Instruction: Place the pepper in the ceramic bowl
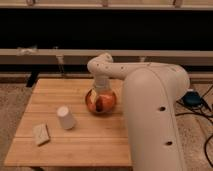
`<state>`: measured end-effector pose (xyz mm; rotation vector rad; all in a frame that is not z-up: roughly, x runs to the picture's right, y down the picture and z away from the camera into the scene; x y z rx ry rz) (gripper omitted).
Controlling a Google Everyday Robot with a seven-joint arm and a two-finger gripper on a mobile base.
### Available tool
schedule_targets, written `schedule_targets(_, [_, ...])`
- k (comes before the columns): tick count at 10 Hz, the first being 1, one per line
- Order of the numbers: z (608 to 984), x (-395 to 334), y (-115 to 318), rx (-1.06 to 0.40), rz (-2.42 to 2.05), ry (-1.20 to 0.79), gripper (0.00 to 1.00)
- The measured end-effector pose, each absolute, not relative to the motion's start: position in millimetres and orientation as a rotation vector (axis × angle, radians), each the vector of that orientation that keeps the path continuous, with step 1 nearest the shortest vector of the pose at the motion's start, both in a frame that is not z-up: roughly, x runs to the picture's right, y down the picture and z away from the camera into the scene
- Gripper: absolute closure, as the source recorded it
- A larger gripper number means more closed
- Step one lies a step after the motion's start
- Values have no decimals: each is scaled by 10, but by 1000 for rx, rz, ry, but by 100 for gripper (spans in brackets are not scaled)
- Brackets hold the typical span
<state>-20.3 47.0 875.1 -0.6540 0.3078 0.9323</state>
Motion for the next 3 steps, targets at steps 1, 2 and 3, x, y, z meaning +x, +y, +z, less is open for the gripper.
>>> schedule_targets(1, [8737, -189, 450, -657, 927, 293, 20])
schedule_targets(2, [8734, -187, 443, -656, 927, 290, 20])
schedule_targets(3, [8733, -202, 445, -657, 925, 289, 20])
